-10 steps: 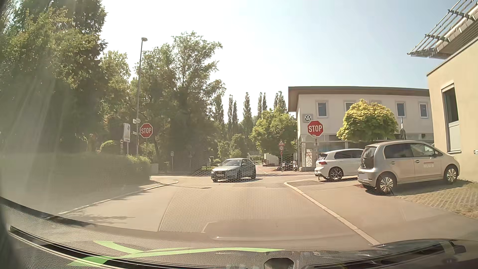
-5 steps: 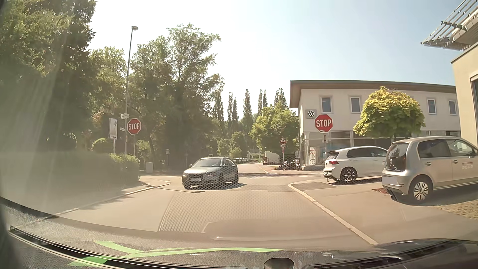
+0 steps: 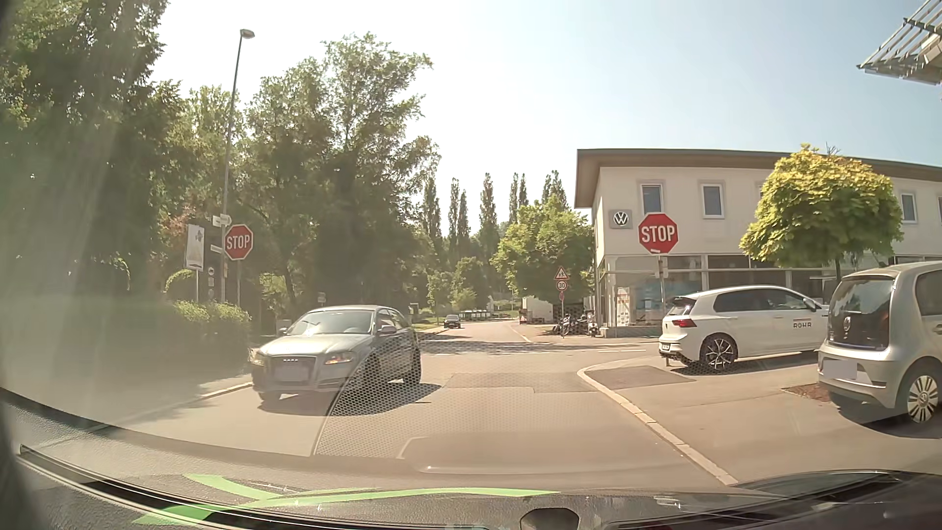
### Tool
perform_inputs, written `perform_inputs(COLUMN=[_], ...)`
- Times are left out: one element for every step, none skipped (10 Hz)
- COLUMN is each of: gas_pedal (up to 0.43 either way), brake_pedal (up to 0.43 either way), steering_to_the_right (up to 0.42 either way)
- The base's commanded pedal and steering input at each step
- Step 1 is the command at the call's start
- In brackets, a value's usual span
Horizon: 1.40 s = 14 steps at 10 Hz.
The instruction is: Follow the waypoints while adhering to traffic rules and regulations
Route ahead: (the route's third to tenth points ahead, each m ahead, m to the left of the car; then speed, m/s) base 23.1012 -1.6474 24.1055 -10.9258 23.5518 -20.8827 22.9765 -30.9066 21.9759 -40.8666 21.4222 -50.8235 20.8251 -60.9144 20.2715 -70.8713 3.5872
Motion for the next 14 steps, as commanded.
perform_inputs(gas_pedal=[0.047,0.047,0.047,0.059,0.028,0.0,0.0,0.0,0.0,0.0,0.0,0.0,0.0,0.0], brake_pedal=[0.0,0.0,0.0,0.0,0.0,0.0,0.0,0.0,0.0,0.0,0.0,0.0,0.0,0.0], steering_to_the_right=[-0.005,-0.005,-0.005,-0.005,-0.005,-0.005,-0.004,-0.004,-0.004,-0.004,-0.004,-0.004,-0.004,-0.004])
